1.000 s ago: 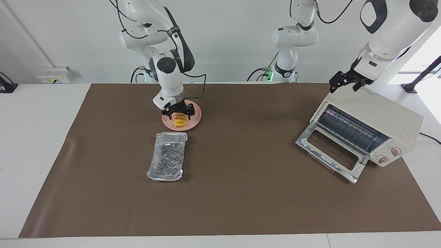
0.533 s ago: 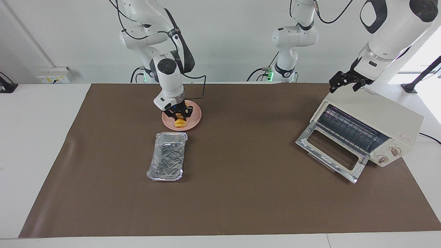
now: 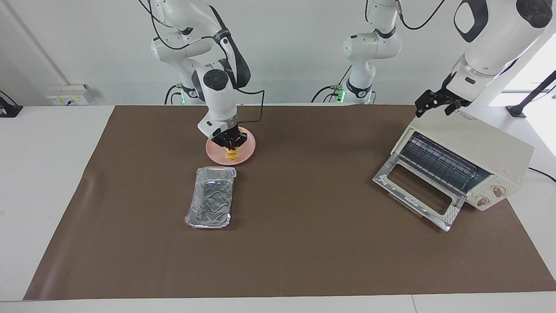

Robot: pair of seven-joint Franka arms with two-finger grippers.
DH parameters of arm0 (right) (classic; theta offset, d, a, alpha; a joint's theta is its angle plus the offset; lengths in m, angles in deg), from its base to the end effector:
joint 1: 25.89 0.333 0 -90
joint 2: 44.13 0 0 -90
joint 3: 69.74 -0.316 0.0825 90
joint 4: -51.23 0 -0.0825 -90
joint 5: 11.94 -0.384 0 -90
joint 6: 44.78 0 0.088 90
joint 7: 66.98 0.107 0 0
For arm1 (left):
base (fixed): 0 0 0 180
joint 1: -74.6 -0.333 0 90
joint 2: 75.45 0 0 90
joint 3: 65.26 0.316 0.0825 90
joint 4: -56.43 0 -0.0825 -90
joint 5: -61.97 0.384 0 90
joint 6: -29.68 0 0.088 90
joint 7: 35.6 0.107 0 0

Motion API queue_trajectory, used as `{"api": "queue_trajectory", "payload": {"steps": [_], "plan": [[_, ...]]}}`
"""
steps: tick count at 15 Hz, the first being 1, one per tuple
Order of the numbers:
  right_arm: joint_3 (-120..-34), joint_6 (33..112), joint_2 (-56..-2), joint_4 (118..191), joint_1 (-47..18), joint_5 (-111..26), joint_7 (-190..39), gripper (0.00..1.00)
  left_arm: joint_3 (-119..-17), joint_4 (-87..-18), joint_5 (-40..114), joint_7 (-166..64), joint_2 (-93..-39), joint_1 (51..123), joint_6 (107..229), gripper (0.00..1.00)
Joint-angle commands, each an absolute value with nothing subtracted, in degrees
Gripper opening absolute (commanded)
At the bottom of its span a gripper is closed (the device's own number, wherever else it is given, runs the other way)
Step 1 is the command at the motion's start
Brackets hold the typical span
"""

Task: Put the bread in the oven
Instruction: 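Carry the bread with the right gripper over the foil tray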

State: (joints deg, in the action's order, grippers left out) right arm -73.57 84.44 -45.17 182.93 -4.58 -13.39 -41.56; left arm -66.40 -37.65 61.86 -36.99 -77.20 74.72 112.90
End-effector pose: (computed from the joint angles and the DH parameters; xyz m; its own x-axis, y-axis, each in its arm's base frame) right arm 0.4588 0.2161 0.3536 0.9993 -0.0211 -0.0306 -0.0212 -0.9998 -0.0054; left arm 0.5297 -0.0120 0.5986 0.9874 0.0024 -0.1583 0.0021 -1.0000 -0.0025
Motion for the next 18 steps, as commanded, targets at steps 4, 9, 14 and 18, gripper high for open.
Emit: {"api": "queue_trajectory", "payload": {"steps": [4,9,14,18], "plan": [[-73.60,74.75,-36.76,162.43,-9.88,-13.96,-44.02,0.00,-66.49,-38.23,63.02,-37.01,-78.35,74.60,112.73,1.00],[-73.43,70.45,-30.09,151.89,-15.08,-17.31,-53.61,0.00,-66.49,-38.23,63.02,-37.01,-78.35,74.60,112.73,1.00],[-73.25,68.77,-21.11,142.64,-16.39,-15.19,-59.58,0.00,-66.49,-38.23,63.02,-37.01,-78.35,74.60,112.73,1.00],[-73.25,69.83,-17.50,139.92,-18.42,-15.28,-62.94,0.00,-66.49,-38.23,63.02,-37.01,-78.35,74.60,112.73,1.00]]}}
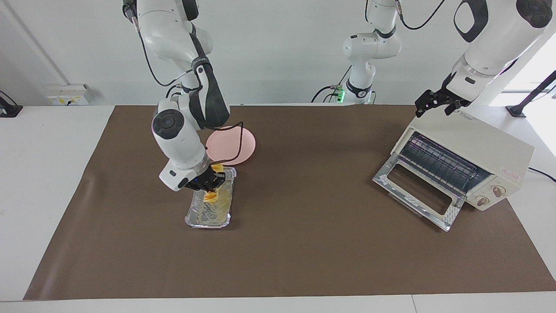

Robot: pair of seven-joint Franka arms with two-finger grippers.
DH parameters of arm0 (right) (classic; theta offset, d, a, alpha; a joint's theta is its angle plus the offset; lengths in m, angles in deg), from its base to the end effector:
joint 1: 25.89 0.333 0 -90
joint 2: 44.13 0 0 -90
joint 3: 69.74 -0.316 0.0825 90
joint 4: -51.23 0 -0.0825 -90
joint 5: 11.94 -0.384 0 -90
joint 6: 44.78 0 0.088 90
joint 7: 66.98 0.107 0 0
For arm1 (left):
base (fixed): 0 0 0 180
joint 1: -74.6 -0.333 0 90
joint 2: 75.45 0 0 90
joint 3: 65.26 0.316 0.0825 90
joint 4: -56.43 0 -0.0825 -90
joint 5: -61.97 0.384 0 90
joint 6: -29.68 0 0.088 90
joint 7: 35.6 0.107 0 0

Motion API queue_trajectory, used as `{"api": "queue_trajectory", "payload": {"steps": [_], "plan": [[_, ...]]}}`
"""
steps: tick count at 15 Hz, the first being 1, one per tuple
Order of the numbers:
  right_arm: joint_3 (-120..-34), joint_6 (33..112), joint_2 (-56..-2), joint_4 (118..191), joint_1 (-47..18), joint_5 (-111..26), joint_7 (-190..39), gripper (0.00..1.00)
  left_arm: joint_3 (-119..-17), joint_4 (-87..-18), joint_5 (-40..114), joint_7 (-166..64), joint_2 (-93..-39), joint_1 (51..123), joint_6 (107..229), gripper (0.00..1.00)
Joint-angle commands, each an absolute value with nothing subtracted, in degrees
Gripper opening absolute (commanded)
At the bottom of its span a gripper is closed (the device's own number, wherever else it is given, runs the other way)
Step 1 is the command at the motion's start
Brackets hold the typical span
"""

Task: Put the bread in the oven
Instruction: 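Carry the bread with the right gripper over the foil tray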

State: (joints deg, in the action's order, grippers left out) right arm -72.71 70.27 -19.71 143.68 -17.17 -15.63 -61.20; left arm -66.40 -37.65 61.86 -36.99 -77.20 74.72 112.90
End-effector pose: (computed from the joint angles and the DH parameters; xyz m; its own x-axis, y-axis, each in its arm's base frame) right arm 0.6563 0.1356 0.3774 0.9966 0.0721 -0.0404 0.0689 -0.9948 -0.0751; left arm 0.5297 -0.0120 0.5986 0.9874 0.0024 -0.1583 0.0021 -1.0000 -0.0025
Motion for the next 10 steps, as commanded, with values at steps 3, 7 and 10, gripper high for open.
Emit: {"api": "queue_trajectory", "payload": {"steps": [3,7,10], "plan": [[-73.25,71.94,-17.32,140.44,-18.42,-15.19,-63.46,0.00,-66.49,-38.23,63.02,-37.01,-78.35,74.60,112.73,1.00],[-73.25,75.28,-15.74,141.22,-18.51,-15.10,-68.56,0.00,-66.49,-38.23,63.02,-37.01,-78.35,74.60,112.73,1.00],[-73.25,79.31,-16.09,144.56,-18.24,-15.19,-69.27,0.00,-66.49,-38.23,63.02,-37.01,-78.35,74.60,112.73,1.00]]}}
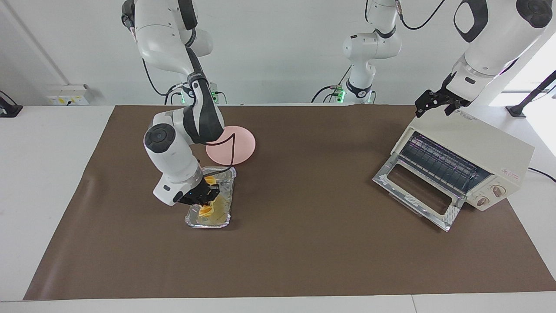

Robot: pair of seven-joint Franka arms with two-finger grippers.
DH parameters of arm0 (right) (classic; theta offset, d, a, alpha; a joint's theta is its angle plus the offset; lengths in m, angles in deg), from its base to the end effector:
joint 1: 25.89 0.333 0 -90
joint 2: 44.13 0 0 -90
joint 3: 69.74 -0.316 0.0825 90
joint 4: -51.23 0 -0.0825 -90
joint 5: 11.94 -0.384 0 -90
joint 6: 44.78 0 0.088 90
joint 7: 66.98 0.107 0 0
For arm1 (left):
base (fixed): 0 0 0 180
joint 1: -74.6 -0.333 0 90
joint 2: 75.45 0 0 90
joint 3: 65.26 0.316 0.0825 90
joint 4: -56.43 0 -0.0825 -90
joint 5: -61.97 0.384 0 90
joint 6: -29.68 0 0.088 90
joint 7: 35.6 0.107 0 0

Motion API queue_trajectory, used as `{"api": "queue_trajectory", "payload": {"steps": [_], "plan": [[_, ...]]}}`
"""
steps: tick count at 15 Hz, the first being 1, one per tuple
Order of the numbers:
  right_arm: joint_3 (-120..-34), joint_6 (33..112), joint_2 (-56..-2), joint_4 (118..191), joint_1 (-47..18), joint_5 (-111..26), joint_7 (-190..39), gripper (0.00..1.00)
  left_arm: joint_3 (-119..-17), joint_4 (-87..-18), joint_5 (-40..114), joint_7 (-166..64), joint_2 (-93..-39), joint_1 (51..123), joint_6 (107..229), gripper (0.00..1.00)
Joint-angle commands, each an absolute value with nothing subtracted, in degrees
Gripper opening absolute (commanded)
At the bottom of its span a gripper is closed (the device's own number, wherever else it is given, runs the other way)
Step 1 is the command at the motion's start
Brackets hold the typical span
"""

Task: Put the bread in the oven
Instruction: 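Carry the bread with the right gripper over the foil tray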

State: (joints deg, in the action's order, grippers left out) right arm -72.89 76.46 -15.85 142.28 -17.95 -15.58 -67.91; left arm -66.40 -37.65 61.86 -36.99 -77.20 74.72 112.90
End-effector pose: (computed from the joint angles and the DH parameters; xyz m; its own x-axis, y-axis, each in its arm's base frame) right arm 0.6766 0.1305 0.3526 0.9851 0.1685 0.0335 0.1707 -0.9820 -0.0808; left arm 0.5297 -0.0120 0.5986 0.9874 0.0024 -0.1583 0.0021 -1.0000 -0.0025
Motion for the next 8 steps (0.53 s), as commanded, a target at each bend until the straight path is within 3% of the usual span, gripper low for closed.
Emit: {"api": "queue_trajectory", "payload": {"steps": [1,5,7,8], "plan": [[-73.25,80.28,-16.18,145.09,-18.24,-15.19,-69.35,0.00,-66.49,-38.23,63.02,-37.01,-78.35,74.60,112.73,1.00],[-73.25,81.16,-16.53,146.50,-17.63,-15.72,-68.65,0.00,-66.49,-38.23,63.02,-37.01,-78.35,74.60,112.73,1.00],[-73.25,82.83,-16.88,147.90,-17.10,-15.63,-68.56,1.00,-66.49,-38.23,63.02,-37.01,-78.35,74.60,112.73,1.00],[-73.25,82.66,-16.97,148.08,-16.93,-15.63,-68.65,1.00,-66.49,-38.23,63.02,-37.01,-78.35,74.60,112.73,1.00]]}}
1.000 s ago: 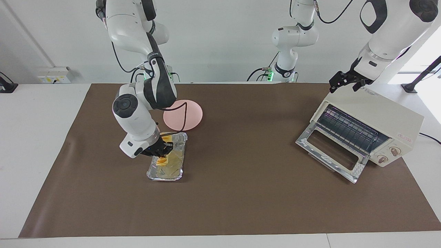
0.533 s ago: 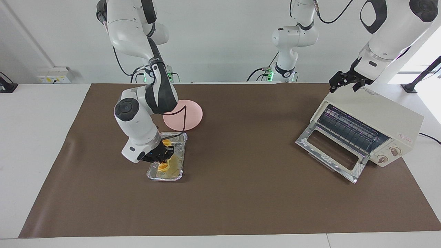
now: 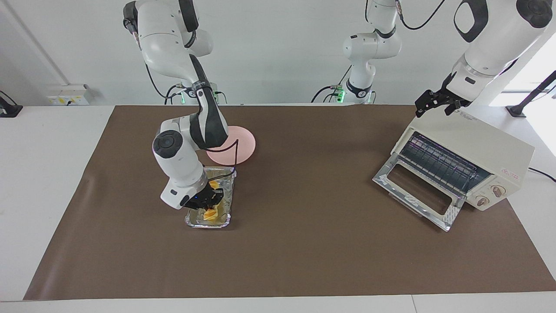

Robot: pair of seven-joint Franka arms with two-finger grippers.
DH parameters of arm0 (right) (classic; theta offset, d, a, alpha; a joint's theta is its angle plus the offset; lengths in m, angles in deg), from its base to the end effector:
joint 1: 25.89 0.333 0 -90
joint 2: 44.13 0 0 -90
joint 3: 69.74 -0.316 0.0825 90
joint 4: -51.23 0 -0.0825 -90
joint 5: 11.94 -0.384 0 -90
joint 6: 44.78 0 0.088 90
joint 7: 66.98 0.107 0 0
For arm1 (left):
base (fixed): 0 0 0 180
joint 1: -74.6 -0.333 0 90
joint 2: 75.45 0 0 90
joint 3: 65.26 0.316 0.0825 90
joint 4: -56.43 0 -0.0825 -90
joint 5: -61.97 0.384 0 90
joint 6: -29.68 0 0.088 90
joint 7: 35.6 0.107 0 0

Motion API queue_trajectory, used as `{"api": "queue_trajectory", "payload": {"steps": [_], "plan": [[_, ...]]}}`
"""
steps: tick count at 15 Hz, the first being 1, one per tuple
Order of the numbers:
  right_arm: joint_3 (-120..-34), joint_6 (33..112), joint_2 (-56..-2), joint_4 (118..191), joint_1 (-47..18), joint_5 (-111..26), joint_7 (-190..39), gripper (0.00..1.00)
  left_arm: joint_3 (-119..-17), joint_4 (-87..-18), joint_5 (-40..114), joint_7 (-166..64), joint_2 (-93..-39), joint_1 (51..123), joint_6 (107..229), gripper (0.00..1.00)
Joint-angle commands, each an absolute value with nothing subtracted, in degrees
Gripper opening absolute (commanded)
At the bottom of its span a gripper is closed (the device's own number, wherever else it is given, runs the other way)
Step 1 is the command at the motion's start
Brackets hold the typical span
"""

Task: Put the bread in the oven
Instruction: 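Carry the bread with the right gripper over the foil tray, then lower the bread into the foil tray and open the right gripper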

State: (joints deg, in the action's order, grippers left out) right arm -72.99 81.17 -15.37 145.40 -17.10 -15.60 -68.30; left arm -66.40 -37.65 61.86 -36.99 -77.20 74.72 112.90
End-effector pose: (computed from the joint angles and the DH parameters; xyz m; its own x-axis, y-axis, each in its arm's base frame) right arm 0.6705 0.1405 0.3292 0.9811 0.1858 0.0532 0.1897 -0.9786 -0.0796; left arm 0.5297 -0.0120 0.5986 0.9874 0.0024 -0.1583 0.0021 -1.0000 -0.0025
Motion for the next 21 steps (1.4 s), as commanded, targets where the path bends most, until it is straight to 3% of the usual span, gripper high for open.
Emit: {"api": "queue_trajectory", "payload": {"steps": [1,11,19,20,21], "plan": [[-73.25,82.23,-17.14,148.00,-16.93,-15.72,-68.56,1.00,-66.49,-38.23,63.02,-37.01,-78.35,74.60,112.73,1.00],[-73.08,74.23,-20.57,147.29,-21.14,-15.46,-70.14,1.00,-66.49,-38.23,63.02,-37.01,-78.35,74.60,112.73,1.00],[-72.99,82.31,-23.47,158.19,-22.29,-14.58,-74.71,1.00,-66.49,-38.23,63.02,-37.01,-78.35,74.60,112.73,1.00],[-72.99,82.40,-23.47,158.19,-22.37,-13.53,-74.71,0.99,-66.49,-38.23,63.02,-37.01,-78.35,74.60,112.73,1.00],[-72.99,82.75,-23.56,158.54,-22.29,-13.09,-74.63,0.92,-66.49,-38.23,63.02,-37.01,-78.35,74.60,112.73,1.00]]}}
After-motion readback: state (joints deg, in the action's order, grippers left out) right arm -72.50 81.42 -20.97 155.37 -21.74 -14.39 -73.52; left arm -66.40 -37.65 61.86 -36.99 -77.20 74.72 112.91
